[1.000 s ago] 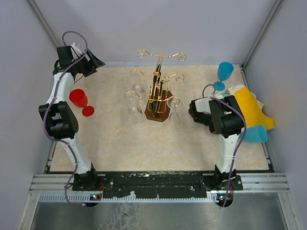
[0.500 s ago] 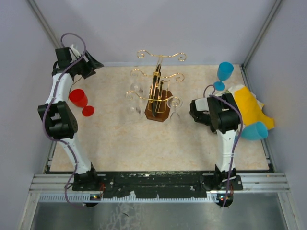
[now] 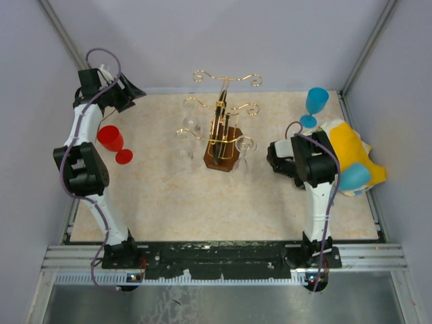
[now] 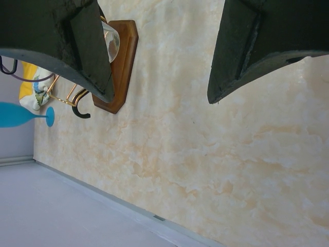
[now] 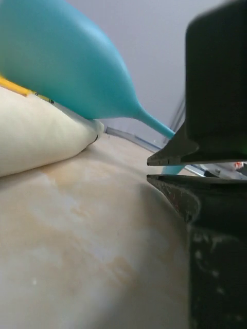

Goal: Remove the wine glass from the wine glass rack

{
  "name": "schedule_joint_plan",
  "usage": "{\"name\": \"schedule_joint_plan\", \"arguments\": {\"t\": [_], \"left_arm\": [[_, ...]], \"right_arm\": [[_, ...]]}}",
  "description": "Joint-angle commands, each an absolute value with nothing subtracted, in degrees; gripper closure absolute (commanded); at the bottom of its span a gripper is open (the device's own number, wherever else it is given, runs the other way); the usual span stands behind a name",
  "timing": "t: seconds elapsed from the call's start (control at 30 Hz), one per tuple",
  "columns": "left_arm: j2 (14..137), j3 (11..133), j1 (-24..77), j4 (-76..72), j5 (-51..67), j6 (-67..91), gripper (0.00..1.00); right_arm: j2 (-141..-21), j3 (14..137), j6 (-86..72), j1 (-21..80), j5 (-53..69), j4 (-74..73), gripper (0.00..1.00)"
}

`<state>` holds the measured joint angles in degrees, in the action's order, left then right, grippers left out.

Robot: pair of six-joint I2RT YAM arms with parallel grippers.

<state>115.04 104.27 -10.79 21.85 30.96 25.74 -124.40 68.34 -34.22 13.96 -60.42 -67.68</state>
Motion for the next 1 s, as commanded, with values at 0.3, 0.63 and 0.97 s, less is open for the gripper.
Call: {"name": "schedule_joint_plan", "arguments": {"t": [0.3,0.63,0.97], "left_arm": [[112.4,104.0,-11.7,21.2,32.2,25.7,0.22],[112.2,103.1,-11.7,21.7,31.9,25.8,0.23],[112.0,103.0,-11.7,22.6,31.5,26.0,0.23]], "right_arm": [[-123.6,67.1,-34.8,13.5,-58.1,-62.2,1.0],[-112.7,65.7,-28.9,13.0,-55.5,-61.4,0.61],[-104.6,62.7,-26.6,11.2,-50.3,-61.6,0.37]]}}
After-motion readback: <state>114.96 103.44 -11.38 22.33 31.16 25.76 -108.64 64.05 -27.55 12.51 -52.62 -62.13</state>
